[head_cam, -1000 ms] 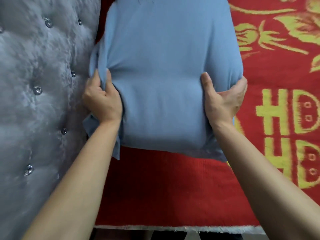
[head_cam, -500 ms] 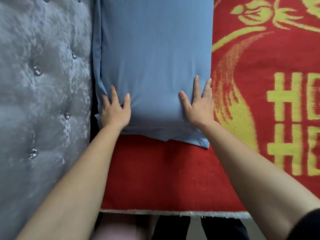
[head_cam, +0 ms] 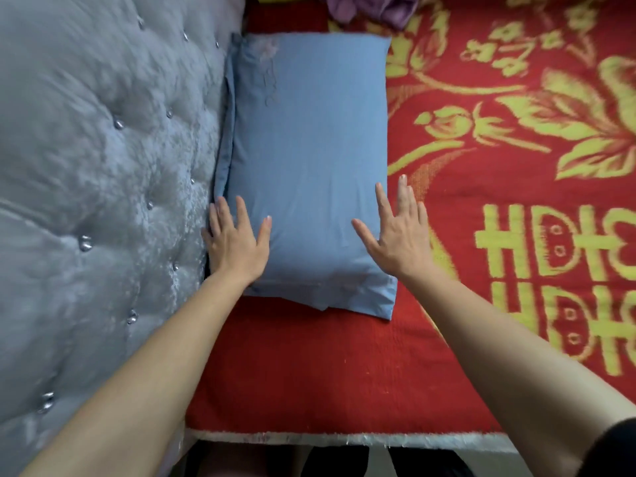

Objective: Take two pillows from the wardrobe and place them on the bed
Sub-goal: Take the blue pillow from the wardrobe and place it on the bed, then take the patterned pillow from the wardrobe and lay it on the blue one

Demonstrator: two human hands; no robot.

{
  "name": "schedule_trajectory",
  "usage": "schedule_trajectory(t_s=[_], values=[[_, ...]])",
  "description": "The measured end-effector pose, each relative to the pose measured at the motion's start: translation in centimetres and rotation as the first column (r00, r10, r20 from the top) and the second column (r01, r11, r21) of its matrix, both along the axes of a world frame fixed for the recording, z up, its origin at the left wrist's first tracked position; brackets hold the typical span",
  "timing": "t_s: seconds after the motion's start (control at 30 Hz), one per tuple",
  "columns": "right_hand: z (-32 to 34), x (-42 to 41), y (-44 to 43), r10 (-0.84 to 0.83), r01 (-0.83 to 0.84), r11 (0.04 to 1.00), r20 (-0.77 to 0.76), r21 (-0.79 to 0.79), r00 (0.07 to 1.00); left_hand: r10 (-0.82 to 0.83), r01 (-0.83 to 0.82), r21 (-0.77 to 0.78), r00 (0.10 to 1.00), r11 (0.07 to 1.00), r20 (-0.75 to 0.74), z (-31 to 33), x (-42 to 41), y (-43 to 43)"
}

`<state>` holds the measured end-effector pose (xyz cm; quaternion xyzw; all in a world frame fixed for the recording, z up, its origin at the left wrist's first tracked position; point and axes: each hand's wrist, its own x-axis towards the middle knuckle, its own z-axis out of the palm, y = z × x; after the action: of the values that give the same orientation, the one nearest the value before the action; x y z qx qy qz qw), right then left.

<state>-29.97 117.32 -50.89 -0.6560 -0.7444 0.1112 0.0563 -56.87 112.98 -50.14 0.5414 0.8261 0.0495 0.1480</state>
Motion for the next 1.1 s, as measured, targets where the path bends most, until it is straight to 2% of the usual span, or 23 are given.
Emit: schedule_trajectory(t_s=[0.13,0.27,0.37,0.5,0.67,0.8,0.93,1.1], values=[[11.9,1.1,4.3,0.045,-0.037,0.974,-0.027,0.224,0.999,-0.118,0.138,0.243,0.988,0.96,-0.098,12.4,0.5,4.4],[24.7,2.6,6.5,0.09,-0.059,0.897,-0.05,0.438,0.995,-0.197,0.281,0.431,0.953,0.858,-0.23,25.3,3.3,5.7],[33.9,4.8,6.3,0.157,-0.102,0.802,-0.043,0.589,0.987,-0.181,0.329,0.526,0.932,0.784,-0.313,33.8,6.5,4.9],[42.5,9.8,4.8,0.235,-0.13,0.695,-0.052,0.707,0.971,-0.095,0.281,0.611,0.943,0.74,-0.319,42.1,11.6,2.3],[45.8,17.5,2.4,0.338,-0.147,0.604,-0.085,0.783,0.937,0.024,0.26,0.686,0.927,0.679,-0.375,45.7,19.9,-3.4],[44.6,21.5,0.5,0.436,-0.233,0.581,-0.056,0.78,0.898,0.099,0.22,0.644,0.901,0.733,-0.421,44.9,25.8,-8.8],[44.7,22.7,-2.9,0.497,-0.244,0.61,-0.124,0.754,0.859,0.18,0.177,0.601,0.856,0.779,-0.485,45.7,28.8,-14.7],[47.8,22.7,-8.4,0.615,-0.296,0.526,-0.116,0.797,0.78,0.318,0.116,0.634,0.787,0.765,-0.528,49.7,30.2,-22.3]])
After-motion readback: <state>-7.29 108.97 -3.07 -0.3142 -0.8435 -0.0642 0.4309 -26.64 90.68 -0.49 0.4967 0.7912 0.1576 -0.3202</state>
